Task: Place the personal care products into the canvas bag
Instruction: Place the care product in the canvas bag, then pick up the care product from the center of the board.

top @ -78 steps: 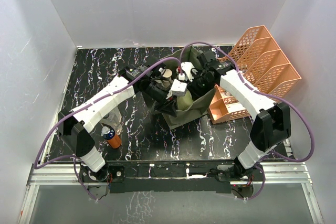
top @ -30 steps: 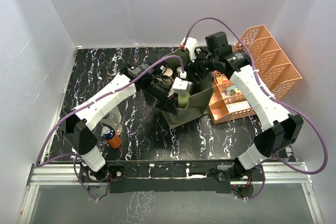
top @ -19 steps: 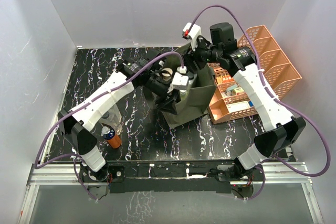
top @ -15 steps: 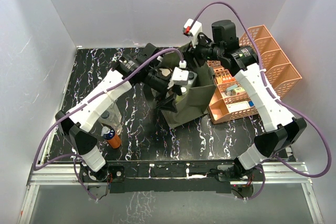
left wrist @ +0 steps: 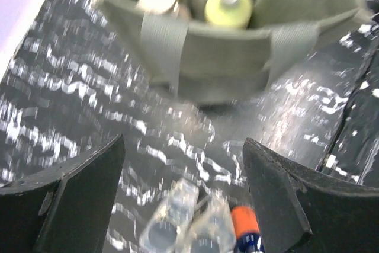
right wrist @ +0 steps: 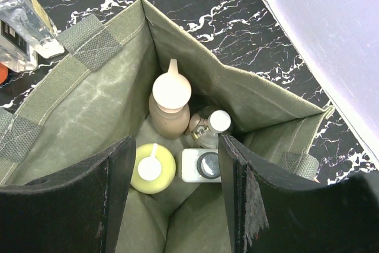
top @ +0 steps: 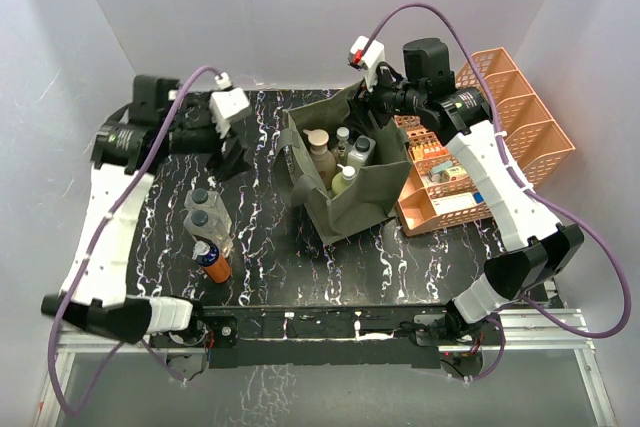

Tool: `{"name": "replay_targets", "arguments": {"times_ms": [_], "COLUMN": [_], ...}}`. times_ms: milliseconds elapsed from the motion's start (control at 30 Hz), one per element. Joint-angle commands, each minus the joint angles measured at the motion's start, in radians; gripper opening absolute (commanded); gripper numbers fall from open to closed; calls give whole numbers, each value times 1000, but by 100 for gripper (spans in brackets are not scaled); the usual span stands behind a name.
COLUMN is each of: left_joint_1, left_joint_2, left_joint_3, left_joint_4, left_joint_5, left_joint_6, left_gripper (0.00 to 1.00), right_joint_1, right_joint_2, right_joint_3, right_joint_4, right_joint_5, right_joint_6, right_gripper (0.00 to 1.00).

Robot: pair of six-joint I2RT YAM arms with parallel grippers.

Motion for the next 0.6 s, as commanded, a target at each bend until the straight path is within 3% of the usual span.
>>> {"name": "replay_targets", "arguments": {"times_ms": [0,100,300,567], "left_joint_1": [106,176,210,414], "left_joint_2": [-116,-147,-144,-61], "left_joint_3": [-159,-249,-311,-301], "left_joint_4": [-64,-85,-132,-216], "left_joint_5": [-203,-250,-405,-359], "left_joint_6": [49,78,120,349], "left_gripper": [78,77,77,76], "right_joint_1": [-5,-6,-6,-7], "right_joint_2": [-33,-35,-53,-79], "right_joint_3": [16,16,-1,-26], "right_joint_4": [38,36,35,33], "right_joint_5": [-16,-24,-26,-27], "right_joint_6": [-5,-3,-4,-6], "right_gripper": [60,60,60,60]}}
